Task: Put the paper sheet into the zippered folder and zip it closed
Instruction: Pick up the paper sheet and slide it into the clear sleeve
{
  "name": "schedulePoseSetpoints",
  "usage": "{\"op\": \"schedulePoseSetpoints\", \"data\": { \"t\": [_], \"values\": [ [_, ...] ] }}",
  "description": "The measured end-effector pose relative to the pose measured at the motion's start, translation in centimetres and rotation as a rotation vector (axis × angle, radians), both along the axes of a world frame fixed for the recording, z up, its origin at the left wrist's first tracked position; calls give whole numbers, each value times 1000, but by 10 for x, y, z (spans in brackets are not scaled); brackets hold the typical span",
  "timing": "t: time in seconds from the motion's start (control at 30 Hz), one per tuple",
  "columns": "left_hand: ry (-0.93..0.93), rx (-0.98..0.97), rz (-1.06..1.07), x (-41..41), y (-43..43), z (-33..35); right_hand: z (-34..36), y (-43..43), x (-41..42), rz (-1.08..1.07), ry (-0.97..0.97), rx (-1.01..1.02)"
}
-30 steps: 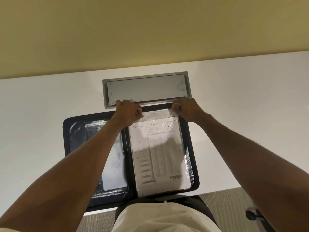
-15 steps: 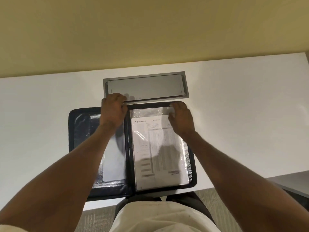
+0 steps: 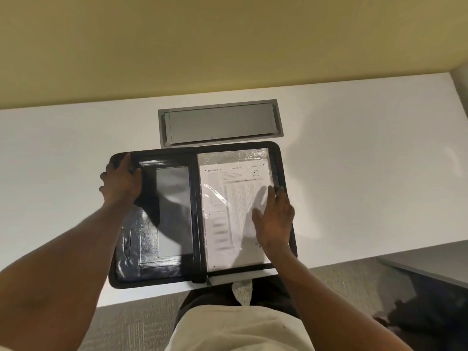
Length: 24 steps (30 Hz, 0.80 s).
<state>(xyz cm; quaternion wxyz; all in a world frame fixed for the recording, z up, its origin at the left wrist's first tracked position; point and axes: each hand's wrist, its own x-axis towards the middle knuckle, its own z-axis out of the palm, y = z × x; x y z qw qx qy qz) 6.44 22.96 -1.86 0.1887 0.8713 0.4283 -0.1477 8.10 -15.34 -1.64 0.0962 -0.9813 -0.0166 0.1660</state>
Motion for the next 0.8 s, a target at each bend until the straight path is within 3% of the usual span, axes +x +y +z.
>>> {"op": "schedulePoseSetpoints", "data": {
  "t": [0.17,0.37,0.6,0.8],
  "values": [
    [10,15,77,-5,10,-3,-2,-20,-5,-140,83,-72],
    [-25,-9,166,-7,15,-4,-5,-28,9,-149,120,43],
    [-50,-62,191,-16,13,4,-5,-44,33,-147,81,130],
    [-25,42,180,-11,8,18,1,-49,23,-71,-29,55]
  ]
}}
